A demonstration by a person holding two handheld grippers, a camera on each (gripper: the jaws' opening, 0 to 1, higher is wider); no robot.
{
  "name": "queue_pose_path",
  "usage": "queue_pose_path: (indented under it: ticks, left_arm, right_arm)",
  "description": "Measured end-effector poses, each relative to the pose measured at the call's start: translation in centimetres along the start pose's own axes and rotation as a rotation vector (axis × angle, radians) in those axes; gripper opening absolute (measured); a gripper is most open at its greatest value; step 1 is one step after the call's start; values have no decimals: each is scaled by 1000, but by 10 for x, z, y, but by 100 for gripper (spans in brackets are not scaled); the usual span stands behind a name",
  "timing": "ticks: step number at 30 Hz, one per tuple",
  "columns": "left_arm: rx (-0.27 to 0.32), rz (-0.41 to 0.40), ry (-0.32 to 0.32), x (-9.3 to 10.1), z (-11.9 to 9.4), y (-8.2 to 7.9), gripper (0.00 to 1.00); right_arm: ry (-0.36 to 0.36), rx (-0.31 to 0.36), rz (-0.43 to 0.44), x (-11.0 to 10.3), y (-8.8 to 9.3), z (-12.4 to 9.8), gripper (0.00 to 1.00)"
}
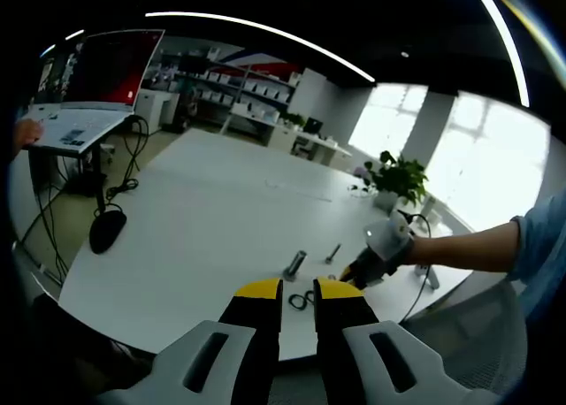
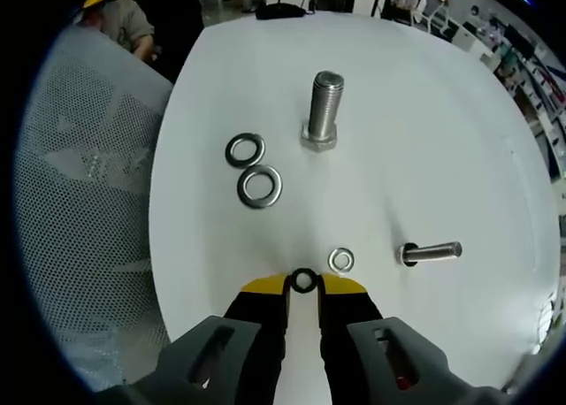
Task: Place the washer onto the threaded stud by aligning its center hole with the stud, sliding it down to the base, and recovering from edge contact or off-axis alignment until the washer reaches the visible bottom stop.
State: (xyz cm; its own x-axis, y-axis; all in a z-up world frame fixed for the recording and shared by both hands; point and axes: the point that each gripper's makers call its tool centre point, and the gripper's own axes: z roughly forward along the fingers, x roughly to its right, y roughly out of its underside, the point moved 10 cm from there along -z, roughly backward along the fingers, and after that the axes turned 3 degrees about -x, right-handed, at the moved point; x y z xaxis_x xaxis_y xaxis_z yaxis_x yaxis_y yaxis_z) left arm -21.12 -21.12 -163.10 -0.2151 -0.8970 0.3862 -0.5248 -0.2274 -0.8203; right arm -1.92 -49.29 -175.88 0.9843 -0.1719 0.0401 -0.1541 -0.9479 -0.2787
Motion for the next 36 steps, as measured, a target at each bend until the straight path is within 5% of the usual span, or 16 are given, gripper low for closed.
queue_pose_path:
  ticks: [12,36]
  left_arm:
    - [2,-2,-1,0,0,0,11]
    - [6,-5,-2,1,-1,0,11]
  right_arm:
    - [-7,56,70,3,2,-17,14]
    - [-19,82,23,4,-5,-43,14]
